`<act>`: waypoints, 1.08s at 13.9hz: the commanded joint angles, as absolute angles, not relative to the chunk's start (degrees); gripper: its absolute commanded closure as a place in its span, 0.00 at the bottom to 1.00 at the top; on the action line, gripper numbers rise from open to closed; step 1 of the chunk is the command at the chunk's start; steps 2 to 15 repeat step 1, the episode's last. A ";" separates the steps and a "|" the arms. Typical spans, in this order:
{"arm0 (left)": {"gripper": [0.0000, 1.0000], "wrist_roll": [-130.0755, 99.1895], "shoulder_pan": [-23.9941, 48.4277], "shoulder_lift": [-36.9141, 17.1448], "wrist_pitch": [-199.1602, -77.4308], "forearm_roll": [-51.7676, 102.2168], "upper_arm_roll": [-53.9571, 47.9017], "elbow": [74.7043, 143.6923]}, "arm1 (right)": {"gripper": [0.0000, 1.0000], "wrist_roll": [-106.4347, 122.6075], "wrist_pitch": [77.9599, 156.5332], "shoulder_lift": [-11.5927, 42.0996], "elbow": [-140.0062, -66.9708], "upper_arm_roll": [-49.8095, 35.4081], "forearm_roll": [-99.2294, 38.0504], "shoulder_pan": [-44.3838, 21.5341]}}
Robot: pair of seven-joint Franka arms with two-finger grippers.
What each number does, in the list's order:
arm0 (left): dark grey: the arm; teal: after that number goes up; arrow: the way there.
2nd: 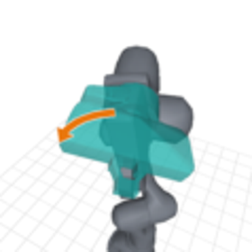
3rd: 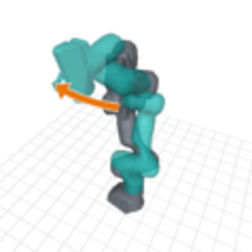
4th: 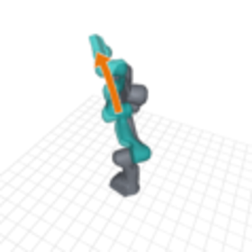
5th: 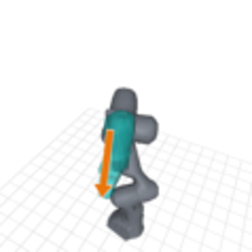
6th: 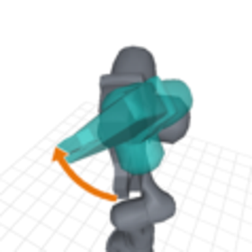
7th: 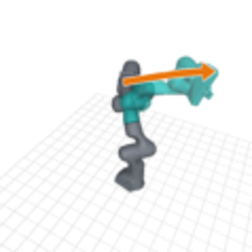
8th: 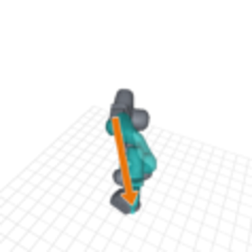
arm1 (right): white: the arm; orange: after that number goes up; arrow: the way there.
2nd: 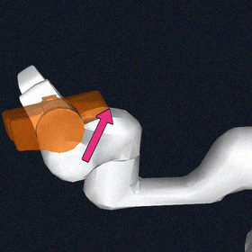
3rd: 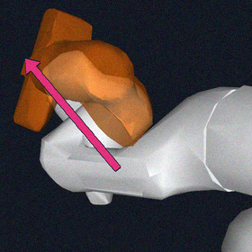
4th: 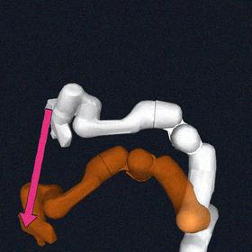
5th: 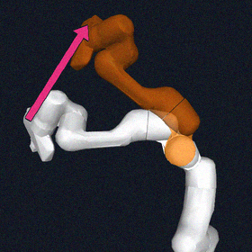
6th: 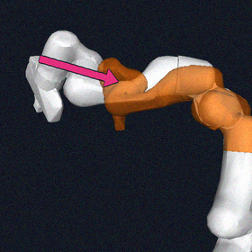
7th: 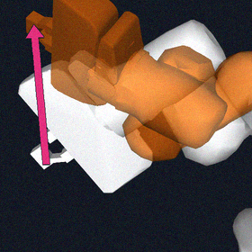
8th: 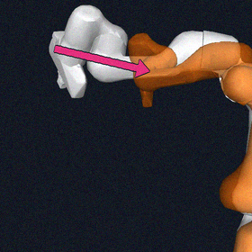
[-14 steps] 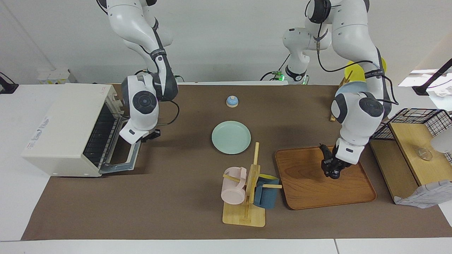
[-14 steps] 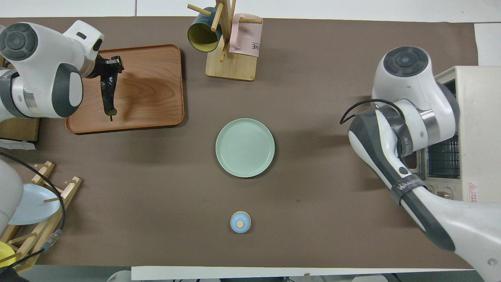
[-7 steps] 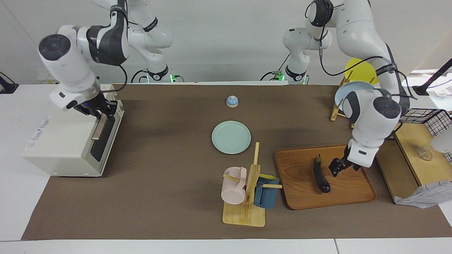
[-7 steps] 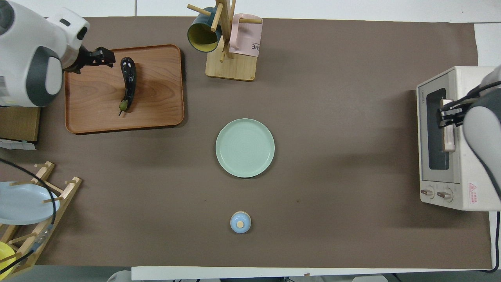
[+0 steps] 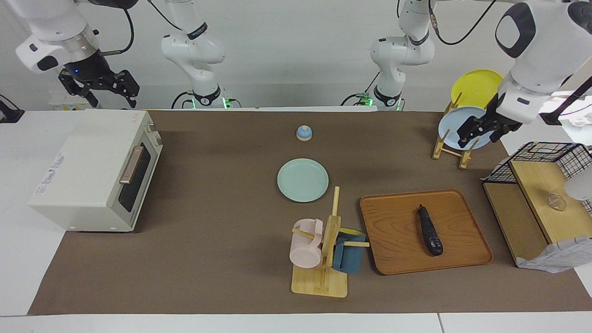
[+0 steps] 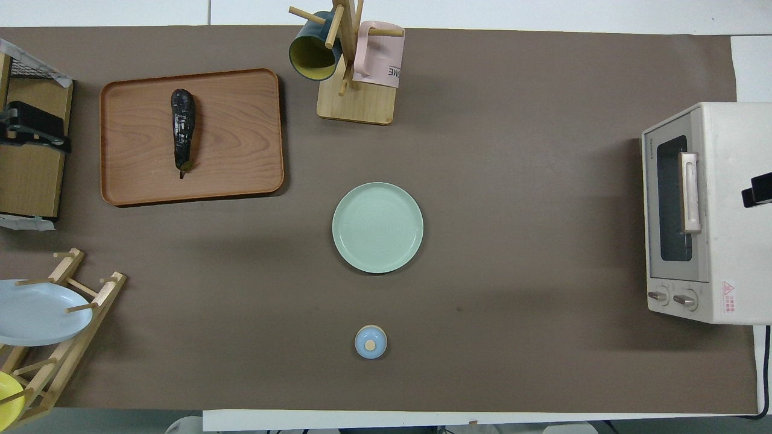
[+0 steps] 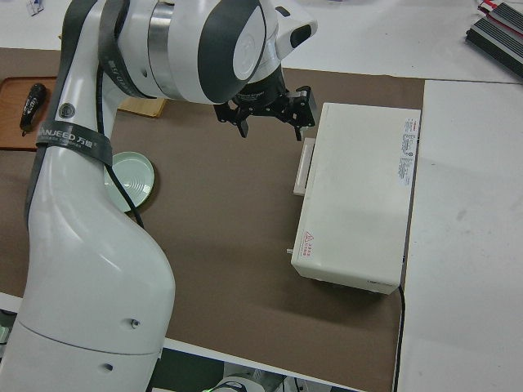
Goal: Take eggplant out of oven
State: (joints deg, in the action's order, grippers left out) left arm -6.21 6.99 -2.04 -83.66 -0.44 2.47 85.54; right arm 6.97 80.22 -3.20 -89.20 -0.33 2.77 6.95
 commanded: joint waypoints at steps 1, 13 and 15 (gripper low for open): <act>0.00 -3.70 6.77 -3.60 -80.59 0.35 2.20 82.88 | 0.00 7.56 79.63 -0.97 -87.36 -1.49 1.14 8.61; 0.00 -3.70 6.77 -3.60 -80.59 0.35 2.20 82.88 | 0.00 7.56 79.63 -0.97 -87.36 -1.49 1.14 8.61; 0.00 -3.70 6.77 -3.60 -80.59 0.35 2.20 82.88 | 0.00 7.56 79.63 -0.97 -87.36 -1.49 1.14 8.61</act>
